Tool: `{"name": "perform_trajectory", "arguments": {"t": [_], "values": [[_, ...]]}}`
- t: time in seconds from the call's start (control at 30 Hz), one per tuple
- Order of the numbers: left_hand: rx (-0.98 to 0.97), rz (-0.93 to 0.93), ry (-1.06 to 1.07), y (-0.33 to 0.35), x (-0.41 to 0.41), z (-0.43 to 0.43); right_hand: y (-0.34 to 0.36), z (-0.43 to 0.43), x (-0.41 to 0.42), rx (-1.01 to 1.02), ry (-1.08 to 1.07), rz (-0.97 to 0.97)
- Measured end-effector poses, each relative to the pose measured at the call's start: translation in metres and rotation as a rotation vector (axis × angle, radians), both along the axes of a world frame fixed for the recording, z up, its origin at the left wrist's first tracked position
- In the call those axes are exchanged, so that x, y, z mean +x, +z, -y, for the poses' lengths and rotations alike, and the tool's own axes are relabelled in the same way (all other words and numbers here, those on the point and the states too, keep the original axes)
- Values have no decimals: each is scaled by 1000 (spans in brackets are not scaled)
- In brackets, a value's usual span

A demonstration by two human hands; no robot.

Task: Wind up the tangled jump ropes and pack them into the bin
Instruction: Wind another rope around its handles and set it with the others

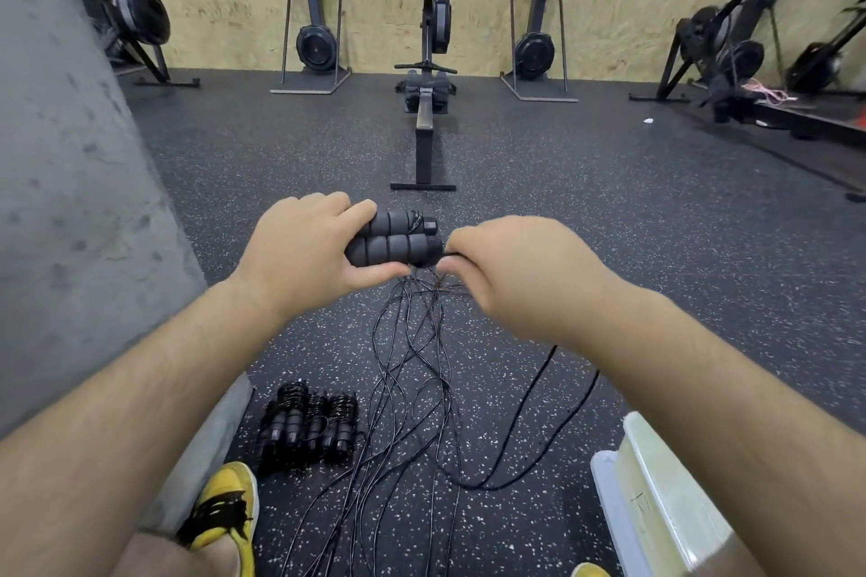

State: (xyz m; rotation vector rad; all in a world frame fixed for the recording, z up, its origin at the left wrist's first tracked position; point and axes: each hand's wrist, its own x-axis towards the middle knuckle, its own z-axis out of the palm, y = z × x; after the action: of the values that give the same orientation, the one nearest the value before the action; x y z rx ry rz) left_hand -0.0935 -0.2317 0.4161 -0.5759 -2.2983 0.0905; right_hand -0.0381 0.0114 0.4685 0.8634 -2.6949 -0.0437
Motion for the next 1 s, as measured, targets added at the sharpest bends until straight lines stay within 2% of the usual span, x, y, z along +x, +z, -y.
{"name": "perform_trajectory", "arguments": {"t": [0.17, 0.33, 0.47, 0.7, 0.87, 1.0], "values": [[-33, 70, -85, -3, 1, -4, 1, -10, -16, 13, 76, -159], [-56, 138, -214, 0, 9, -9, -4, -26, -40, -166, 193, -179], [-3, 184, -316, 3, 22, -21, -9, -37, -55, -259, 213, -66], [91, 251, -363, 11, 42, -30, -38, -35, -67, -455, 159, 197], [215, 336, -353, 13, 51, -34, -44, -25, -57, -773, 182, 366], [188, 243, -289, 16, 51, -33, -60, -16, -55, -834, 87, 471]]}}
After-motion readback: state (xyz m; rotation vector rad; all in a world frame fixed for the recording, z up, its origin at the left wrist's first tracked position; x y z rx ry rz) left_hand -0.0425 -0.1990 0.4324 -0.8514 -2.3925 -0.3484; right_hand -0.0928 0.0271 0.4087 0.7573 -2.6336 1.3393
